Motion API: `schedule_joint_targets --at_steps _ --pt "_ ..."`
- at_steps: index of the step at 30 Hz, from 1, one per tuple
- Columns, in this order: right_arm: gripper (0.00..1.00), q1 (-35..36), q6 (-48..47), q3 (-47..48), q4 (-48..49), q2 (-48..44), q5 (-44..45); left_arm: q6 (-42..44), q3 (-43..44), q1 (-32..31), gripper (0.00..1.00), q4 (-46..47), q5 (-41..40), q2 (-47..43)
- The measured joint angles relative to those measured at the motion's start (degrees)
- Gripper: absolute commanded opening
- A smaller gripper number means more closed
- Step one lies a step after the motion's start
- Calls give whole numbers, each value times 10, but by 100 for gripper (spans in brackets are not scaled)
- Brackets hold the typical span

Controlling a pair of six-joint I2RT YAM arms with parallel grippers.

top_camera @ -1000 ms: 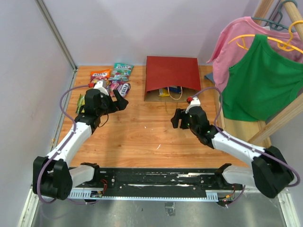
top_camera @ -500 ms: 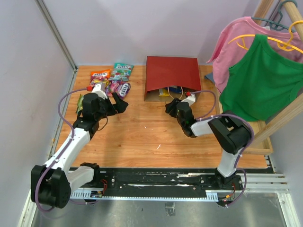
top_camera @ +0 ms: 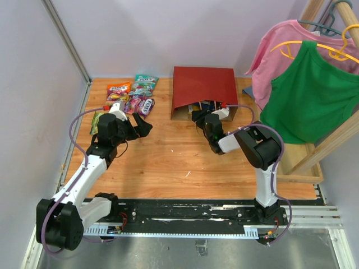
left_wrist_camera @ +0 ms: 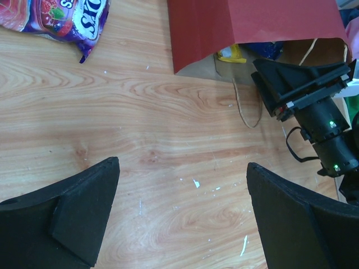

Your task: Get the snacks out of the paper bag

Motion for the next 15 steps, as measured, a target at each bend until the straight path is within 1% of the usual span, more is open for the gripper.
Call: schedule_joint_targets --at_steps 8,15 --pt "52 -13 37 61 -21 50 -4 0 -3 0 100 3 2 0" --pt "53 -18 61 119 -92 71 -5 0 -3 0 100 4 2 1"
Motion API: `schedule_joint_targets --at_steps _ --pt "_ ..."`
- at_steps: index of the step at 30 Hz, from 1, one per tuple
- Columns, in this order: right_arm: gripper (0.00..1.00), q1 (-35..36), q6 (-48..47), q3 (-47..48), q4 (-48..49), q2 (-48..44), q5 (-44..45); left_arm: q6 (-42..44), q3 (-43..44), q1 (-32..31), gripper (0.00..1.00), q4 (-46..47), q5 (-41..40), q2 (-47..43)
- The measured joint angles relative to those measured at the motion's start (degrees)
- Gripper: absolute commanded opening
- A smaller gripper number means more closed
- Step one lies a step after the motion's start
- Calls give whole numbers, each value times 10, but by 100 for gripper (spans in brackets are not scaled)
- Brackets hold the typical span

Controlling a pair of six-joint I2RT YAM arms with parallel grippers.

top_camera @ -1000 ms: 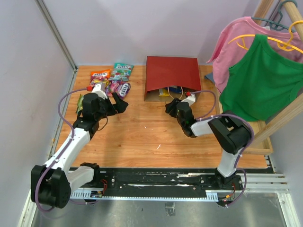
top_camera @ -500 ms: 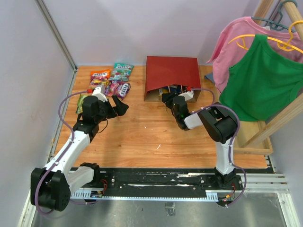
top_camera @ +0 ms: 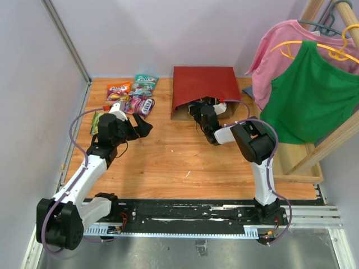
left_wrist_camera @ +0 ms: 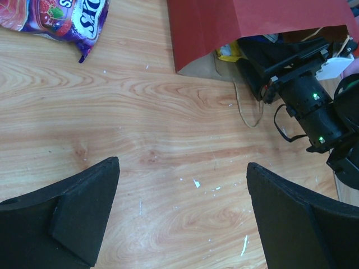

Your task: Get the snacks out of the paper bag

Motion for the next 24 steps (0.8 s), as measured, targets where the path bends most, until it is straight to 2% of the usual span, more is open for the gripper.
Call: schedule_joint_targets --at_steps 4,7,11,24 --pt "51 0 11 11 -35 0 3 0 0 0 100 0 0 1" --pt "42 0 23 12 -66 -1 9 0 0 0 100 0 0 1" --pt "42 0 41 31 -119 -3 17 0 0 0 100 0 0 2" --pt "43 0 50 107 -202 19 20 0 0 0 100 0 0 2"
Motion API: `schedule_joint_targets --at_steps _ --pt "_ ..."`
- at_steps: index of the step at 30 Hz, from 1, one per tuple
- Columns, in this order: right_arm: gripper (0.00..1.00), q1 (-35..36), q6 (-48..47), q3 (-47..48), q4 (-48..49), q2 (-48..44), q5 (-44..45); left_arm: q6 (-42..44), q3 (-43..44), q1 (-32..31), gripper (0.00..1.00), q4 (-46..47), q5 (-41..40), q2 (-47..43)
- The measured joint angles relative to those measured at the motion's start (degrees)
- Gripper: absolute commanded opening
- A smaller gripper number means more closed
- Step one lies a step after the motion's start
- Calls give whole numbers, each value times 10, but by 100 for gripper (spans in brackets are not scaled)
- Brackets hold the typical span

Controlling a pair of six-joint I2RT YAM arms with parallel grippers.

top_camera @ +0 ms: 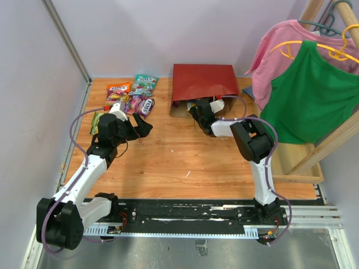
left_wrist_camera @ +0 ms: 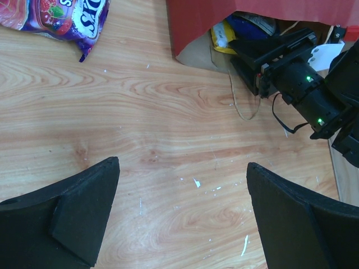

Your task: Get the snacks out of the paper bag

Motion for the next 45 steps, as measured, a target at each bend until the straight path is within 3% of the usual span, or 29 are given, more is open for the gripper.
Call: schedule_joint_targets --at_steps 5,15,25,45 --pt "39 0 -2 23 -43 1 1 0 0 0 100 0 0 0" --pt "1 -6 -9 56 -90 18 0 0 0 0 100 0 0 0" --pt "1 -9 -22 34 -75 8 -5 0 0 0 100 0 0 4" --pt "1 -10 -47 -214 50 -152 -62 0 0 0 100 0 1 6"
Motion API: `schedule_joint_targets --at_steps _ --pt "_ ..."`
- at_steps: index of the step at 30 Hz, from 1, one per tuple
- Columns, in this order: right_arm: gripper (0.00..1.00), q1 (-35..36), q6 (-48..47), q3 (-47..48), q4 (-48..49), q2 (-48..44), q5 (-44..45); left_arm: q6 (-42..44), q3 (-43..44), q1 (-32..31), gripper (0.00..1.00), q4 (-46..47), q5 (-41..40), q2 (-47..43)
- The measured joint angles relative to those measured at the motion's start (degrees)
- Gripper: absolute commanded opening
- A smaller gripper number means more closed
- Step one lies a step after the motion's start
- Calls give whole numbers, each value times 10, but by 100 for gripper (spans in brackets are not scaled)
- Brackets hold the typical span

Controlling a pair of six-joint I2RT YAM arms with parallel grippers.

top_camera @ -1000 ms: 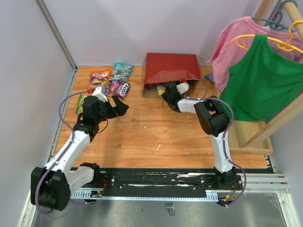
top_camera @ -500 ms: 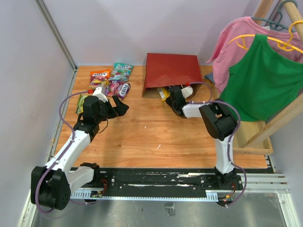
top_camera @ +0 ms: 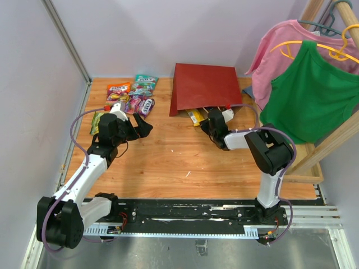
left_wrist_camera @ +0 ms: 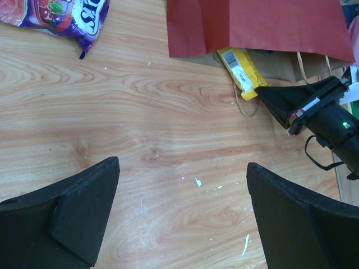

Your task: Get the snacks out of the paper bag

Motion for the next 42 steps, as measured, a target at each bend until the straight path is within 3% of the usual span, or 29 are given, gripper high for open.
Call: schedule_joint_targets --at_steps 2,4,6,7,8,15,22,28,34,42 --pt "11 0 0 -8 3 -8 -4 0 0 0 100 0 0 0" --pt "53 0 -2 -10 7 -12 -8 0 0 0 100 0 2 0" --pt "85 0 -7 -10 12 -14 -13 0 0 0 100 0 2 0" --pt "96 0 -7 -10 13 -15 -16 0 0 0 100 0 3 0" --pt "99 -2 -14 -10 12 -16 -19 0 0 0 100 0 3 0" --pt "99 -5 -22 -25 12 -53 -31 0 -2 0 100 0 5 0" --pt "99 -5 -10 -134 61 -137 -33 0 -7 0 100 0 7 0" --pt "77 -5 14 -232 121 -178 -31 0 -7 0 100 0 9 0" --pt "55 -5 30 -230 225 -107 -35 0 -7 0 100 1 10 1" --pt "46 -5 88 -145 349 64 -57 0 -7 0 100 0 10 0"
